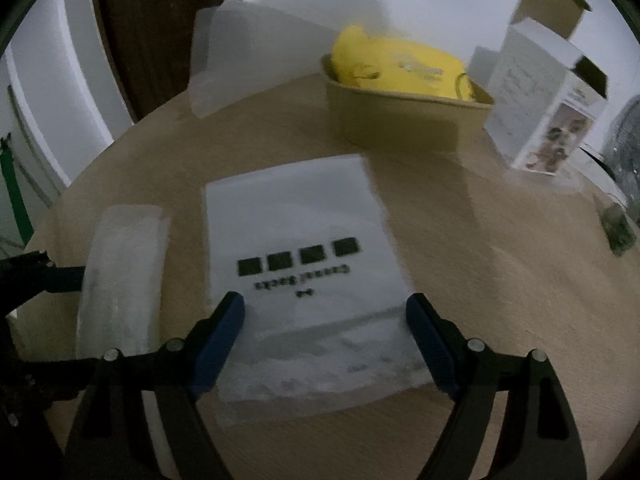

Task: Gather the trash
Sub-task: 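Close the left tool on the clear plastic sleeve and lift it, then close the right tool on the white Casual Socks bag while the left tool holds the sleeve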

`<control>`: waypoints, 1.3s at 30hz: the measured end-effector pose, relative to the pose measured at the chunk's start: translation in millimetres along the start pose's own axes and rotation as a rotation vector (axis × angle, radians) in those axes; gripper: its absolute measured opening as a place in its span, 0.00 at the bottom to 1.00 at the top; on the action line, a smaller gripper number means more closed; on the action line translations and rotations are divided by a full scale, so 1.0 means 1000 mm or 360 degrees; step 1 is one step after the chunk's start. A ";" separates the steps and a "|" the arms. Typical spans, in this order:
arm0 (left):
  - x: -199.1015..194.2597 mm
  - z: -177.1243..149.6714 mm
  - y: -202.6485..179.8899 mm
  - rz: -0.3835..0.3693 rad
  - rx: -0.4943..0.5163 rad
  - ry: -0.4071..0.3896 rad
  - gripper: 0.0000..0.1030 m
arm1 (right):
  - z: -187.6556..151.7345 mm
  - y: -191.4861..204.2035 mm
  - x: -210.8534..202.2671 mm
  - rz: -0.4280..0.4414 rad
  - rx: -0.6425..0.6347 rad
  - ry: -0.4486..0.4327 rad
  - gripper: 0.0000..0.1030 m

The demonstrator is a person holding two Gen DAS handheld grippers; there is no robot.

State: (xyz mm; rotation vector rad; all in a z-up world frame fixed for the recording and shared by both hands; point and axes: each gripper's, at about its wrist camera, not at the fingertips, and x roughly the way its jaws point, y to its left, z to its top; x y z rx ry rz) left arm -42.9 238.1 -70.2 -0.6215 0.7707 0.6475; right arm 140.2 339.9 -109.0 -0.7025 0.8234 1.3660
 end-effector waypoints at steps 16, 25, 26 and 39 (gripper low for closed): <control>0.023 0.017 -0.013 0.0076 0.0248 0.0012 0.78 | 0.007 -0.025 -0.016 -0.0094 0.0099 -0.0070 0.95; 0.011 0.017 -0.011 0.0064 0.0340 -0.0070 0.25 | 0.030 -0.008 -0.010 -0.0067 0.0114 -0.0116 0.95; 0.006 0.017 -0.009 0.0061 0.0337 -0.0096 0.23 | 0.032 -0.005 -0.010 -0.0063 0.0119 -0.0121 0.95; -0.062 0.022 0.053 0.0238 0.0157 -0.0345 0.08 | 0.066 0.027 0.023 -0.0109 0.0348 -0.0132 0.95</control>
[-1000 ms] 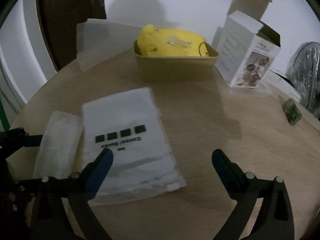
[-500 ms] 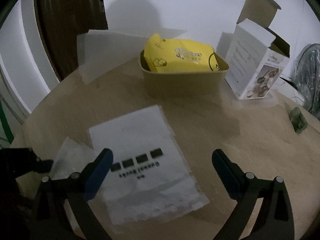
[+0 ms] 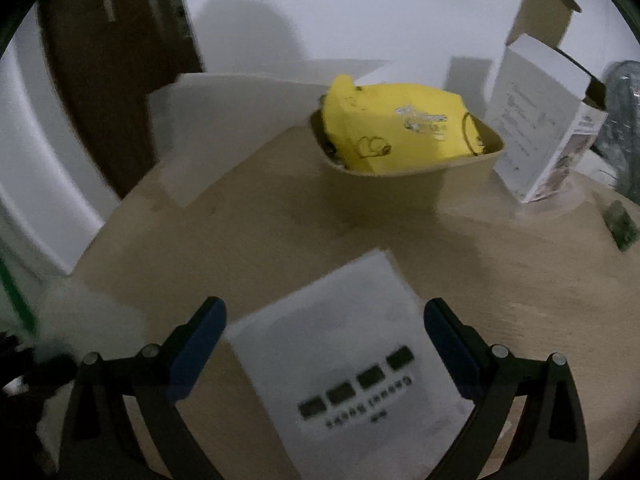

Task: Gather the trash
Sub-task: 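Close the right tool on the white Casual Socks bag while the left tool holds the sleeve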

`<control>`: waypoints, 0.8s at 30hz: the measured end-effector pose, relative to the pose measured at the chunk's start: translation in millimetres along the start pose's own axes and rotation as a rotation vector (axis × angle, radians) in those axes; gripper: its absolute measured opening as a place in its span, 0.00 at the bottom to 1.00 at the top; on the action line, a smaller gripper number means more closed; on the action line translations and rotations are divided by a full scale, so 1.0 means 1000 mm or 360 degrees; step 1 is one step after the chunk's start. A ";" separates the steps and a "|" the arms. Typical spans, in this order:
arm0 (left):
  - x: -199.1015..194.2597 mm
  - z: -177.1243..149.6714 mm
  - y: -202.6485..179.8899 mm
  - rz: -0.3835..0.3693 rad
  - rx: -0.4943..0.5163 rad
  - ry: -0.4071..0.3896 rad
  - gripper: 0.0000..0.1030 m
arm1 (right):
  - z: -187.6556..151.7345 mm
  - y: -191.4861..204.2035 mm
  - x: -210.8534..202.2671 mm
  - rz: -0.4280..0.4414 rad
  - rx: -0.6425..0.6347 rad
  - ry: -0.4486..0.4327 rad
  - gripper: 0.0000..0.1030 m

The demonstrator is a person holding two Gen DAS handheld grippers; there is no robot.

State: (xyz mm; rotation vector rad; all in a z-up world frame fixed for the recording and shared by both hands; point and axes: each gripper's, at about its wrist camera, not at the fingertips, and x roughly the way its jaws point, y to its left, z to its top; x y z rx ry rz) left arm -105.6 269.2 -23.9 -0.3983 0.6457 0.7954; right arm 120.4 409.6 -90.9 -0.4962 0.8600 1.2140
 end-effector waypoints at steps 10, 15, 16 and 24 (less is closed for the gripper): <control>-0.008 0.001 0.019 0.0049 -0.0054 -0.0032 0.08 | 0.003 0.016 0.031 -0.0168 0.0127 0.0049 0.95; -0.004 0.002 0.022 0.0032 -0.0064 -0.0030 0.08 | -0.004 0.015 0.040 -0.0230 0.0063 0.0059 0.93; -0.004 0.002 0.023 0.0031 -0.0069 -0.0033 0.08 | -0.004 0.015 0.040 -0.0228 0.0056 0.0058 0.93; 0.003 0.000 0.024 0.0006 -0.0118 -0.0034 0.08 | -0.005 0.017 0.039 -0.0163 -0.0027 0.0023 0.76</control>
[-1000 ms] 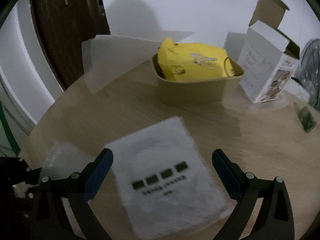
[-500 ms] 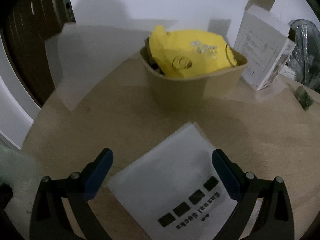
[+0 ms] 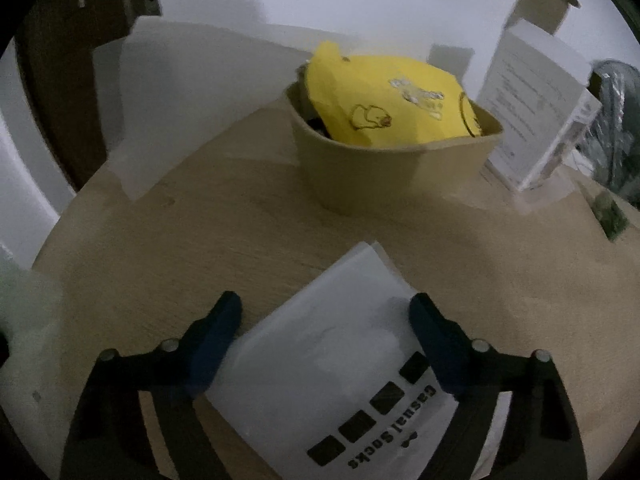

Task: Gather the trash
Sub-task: 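Close the right tool on the white Casual Socks bag while the left tool holds the sleeve, then carry the socks bag and plastic sleeve over the cream bucket with both tools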

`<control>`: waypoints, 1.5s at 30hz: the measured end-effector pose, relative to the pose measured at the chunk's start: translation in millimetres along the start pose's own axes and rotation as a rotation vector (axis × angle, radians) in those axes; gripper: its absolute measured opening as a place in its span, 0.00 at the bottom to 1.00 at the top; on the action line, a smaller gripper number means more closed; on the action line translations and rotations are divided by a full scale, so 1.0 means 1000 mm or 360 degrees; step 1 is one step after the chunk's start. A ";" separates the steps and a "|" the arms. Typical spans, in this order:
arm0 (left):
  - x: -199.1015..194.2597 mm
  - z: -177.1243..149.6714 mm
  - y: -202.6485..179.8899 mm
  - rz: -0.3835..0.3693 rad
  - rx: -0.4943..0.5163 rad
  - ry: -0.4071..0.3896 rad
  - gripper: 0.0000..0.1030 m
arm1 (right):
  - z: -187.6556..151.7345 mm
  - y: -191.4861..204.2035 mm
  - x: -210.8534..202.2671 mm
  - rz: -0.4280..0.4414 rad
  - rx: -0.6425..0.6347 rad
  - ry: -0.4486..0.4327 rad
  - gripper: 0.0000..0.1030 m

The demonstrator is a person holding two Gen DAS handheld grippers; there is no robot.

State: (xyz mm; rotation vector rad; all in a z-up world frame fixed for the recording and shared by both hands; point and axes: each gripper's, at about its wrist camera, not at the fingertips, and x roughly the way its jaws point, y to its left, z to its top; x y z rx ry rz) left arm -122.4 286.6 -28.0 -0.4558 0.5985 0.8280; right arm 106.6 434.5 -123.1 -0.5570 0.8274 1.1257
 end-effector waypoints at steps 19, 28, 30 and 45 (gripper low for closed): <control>-0.004 0.002 -0.027 -0.0087 0.0076 -0.0041 0.08 | -0.017 -0.057 -0.041 0.0236 -0.0048 -0.0073 0.04; -0.003 0.002 -0.048 -0.0159 0.0145 -0.0046 0.08 | -0.040 -0.070 -0.106 0.0220 -0.0061 -0.0234 0.03; -0.005 0.001 -0.051 -0.0172 0.0147 -0.0056 0.08 | -0.046 -0.072 -0.120 0.0217 -0.0063 -0.0261 0.03; -0.011 -0.011 -0.081 -0.0224 0.0259 -0.0074 0.08 | -0.085 -0.069 -0.179 0.0216 -0.0090 -0.0395 0.03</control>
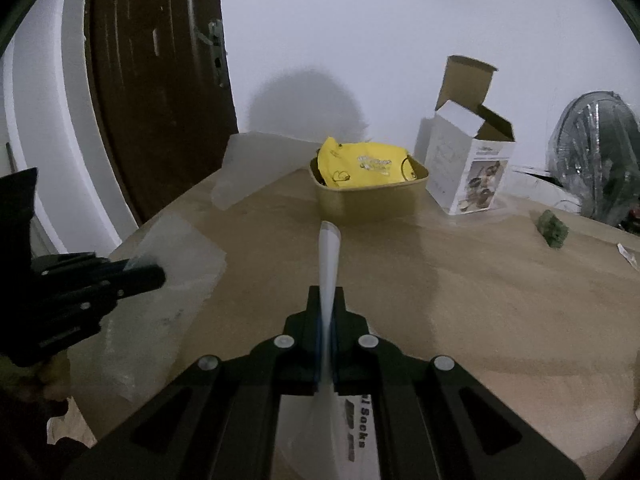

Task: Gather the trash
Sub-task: 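Carry the socks bag and plastic sleeve over the cream bucket with both tools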

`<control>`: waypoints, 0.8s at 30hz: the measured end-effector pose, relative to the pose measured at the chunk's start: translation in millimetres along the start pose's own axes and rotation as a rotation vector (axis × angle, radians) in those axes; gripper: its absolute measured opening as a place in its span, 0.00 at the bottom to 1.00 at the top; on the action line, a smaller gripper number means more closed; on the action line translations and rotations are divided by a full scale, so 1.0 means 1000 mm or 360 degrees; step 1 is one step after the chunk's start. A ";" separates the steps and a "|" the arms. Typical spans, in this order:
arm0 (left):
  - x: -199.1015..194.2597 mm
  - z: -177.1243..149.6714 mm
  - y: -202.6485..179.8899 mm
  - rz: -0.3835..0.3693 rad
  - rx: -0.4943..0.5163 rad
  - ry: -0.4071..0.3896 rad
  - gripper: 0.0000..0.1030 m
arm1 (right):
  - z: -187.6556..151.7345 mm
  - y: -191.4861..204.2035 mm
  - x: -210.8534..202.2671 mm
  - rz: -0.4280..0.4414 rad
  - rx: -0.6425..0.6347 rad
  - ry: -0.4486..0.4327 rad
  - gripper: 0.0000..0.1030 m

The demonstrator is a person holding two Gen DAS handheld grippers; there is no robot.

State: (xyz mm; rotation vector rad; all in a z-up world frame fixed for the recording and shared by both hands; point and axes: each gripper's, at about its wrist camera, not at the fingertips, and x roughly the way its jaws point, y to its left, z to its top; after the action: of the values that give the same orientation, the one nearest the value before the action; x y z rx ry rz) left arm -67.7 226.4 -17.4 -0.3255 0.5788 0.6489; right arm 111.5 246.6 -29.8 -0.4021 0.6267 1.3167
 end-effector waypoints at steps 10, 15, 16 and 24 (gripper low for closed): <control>0.000 0.004 -0.051 -0.0080 0.0119 -0.0033 0.08 | -0.026 -0.019 -0.061 -0.0077 0.0013 -0.0089 0.03; 0.000 0.004 -0.079 -0.0125 0.0175 -0.0052 0.08 | -0.040 -0.028 -0.091 -0.0122 0.0023 -0.0129 0.03; 0.000 0.004 -0.084 -0.0130 0.0185 -0.0056 0.08 | -0.042 -0.029 -0.097 -0.0130 0.0023 -0.0135 0.03; 0.000 -0.006 -0.122 -0.0217 0.0249 -0.0048 0.08 | -0.068 -0.045 -0.131 -0.0219 0.0073 -0.0143 0.03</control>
State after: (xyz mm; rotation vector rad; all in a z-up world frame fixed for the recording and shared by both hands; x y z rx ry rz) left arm 8.9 131.8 -9.8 -0.2061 0.5694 0.4732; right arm 125.3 95.6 -2.8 -0.3408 0.5432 1.1805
